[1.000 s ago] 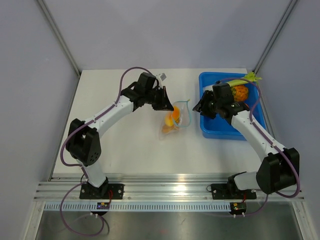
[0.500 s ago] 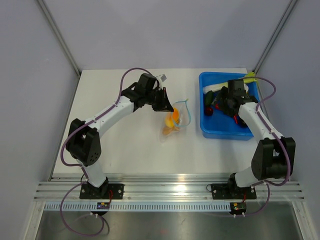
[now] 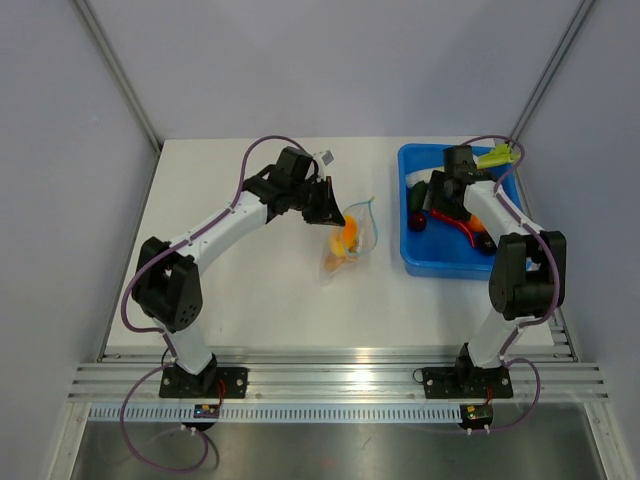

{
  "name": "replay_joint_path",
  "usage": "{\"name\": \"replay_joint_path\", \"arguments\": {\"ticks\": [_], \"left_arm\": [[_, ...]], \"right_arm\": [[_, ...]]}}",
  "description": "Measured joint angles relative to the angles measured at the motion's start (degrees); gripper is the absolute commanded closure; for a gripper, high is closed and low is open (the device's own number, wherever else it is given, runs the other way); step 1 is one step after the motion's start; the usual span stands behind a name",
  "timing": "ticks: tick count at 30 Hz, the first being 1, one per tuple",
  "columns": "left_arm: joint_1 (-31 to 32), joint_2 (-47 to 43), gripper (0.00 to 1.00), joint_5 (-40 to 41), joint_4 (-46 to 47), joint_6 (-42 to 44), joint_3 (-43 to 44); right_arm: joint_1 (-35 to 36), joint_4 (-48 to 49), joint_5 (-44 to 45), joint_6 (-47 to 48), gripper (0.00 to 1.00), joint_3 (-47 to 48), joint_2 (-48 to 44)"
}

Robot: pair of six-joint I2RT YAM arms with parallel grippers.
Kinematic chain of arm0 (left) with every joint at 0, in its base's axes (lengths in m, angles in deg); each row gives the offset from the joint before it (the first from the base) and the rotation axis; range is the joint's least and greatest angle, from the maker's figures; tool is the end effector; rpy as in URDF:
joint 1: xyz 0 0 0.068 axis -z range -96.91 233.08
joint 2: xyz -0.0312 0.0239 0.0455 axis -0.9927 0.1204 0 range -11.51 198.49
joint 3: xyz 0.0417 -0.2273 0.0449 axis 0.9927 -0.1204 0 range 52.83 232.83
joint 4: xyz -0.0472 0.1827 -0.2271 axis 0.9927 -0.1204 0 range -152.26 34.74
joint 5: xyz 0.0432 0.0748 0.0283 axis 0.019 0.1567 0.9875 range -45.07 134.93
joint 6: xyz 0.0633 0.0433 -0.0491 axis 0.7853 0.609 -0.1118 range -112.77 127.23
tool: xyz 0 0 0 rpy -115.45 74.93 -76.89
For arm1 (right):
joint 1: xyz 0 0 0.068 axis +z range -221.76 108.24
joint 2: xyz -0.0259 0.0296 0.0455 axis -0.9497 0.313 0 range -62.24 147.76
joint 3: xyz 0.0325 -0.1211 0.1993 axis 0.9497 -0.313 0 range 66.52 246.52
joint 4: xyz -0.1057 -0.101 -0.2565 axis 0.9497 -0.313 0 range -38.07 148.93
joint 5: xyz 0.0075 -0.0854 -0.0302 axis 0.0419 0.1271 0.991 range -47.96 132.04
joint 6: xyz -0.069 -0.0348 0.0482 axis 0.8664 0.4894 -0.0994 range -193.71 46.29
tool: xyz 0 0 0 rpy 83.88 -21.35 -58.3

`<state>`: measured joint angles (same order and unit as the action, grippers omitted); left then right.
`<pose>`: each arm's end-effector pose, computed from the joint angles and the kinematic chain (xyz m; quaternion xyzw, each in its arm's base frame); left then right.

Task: Place the food in the zip-top bag and seal the zipper
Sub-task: Pick up the fake vegetable from the bin.

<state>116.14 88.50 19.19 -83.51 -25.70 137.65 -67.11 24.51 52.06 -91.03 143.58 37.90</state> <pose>0.3602 -0.2767 0.2182 0.0891 0.8954 -0.3814 0.2118 0.4242 0.0203 0.1501 0.1299 0.9478 -0.0292 0.2896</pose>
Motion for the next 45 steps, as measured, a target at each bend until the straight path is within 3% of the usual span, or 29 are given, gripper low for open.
{"name": "replay_joint_path", "arguments": {"ticks": [9,28,45], "left_arm": [[0.0,0.0,1.00,-0.2,-2.5,1.9,1.9],[-0.7,0.0,1.00,-0.6,-5.8,5.5,3.3],[-0.8,1.5,1.00,-0.9,-7.2,6.2,6.2]], "right_arm": [[0.0,-1.2,2.3,8.7,0.24,5.1,6.6],[-0.2,2.6,4.1,30.6,0.23,4.3,13.9],[-0.7,11.9,1.0,34.0,0.26,-1.6,9.9]]}}
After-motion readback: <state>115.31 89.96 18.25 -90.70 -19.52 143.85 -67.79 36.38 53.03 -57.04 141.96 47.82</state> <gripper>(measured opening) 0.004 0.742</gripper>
